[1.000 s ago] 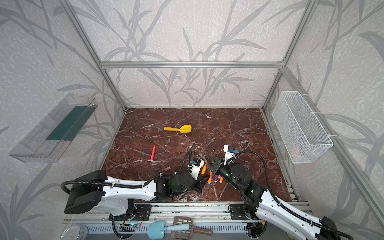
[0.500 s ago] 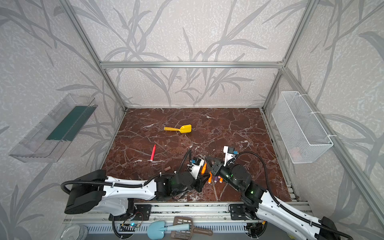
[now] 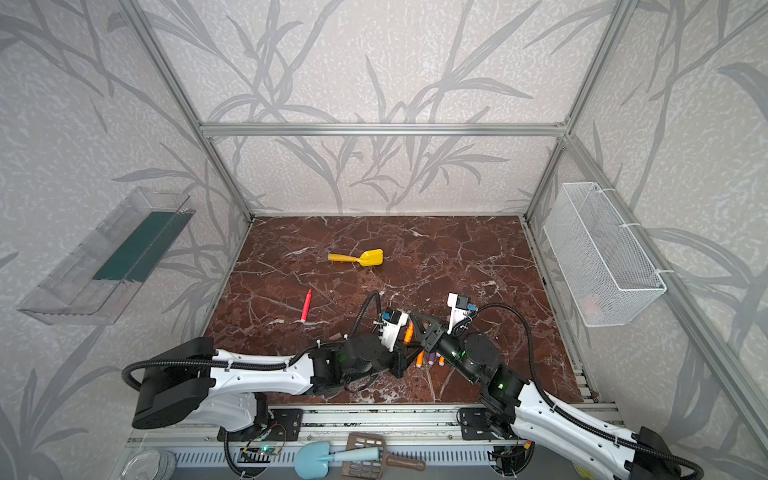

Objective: Insert the pens into the pen caps

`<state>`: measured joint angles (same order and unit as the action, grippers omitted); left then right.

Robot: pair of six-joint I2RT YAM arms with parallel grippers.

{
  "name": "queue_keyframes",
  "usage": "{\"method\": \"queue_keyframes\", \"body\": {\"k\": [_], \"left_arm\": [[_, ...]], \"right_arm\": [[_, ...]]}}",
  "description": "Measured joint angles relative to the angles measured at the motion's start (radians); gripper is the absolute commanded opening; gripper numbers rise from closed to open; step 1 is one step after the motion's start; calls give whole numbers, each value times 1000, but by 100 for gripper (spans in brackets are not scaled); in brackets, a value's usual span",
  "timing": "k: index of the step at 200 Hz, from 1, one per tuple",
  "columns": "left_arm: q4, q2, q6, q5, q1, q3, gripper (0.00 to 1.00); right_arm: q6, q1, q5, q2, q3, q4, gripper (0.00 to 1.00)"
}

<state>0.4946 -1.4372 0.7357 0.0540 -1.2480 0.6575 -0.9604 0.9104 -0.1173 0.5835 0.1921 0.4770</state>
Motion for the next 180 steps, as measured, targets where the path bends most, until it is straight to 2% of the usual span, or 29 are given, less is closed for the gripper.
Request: {"method": "queue_keyframes", "body": {"k": [53, 84, 137, 180], "left_arm": [[40, 19, 18, -61, 19, -8, 0], [49, 20, 21, -80, 26, -9, 0], [65, 26, 24, -81, 31, -30, 0], [88, 69, 20, -85, 32, -53, 0]], "right_arm": [[50, 9, 4, -24, -26, 61, 13], [64, 8, 6, 1, -26, 92, 13], [71, 8, 13, 33, -25, 122, 16], [78, 23, 55, -6, -26, 101, 26]]}}
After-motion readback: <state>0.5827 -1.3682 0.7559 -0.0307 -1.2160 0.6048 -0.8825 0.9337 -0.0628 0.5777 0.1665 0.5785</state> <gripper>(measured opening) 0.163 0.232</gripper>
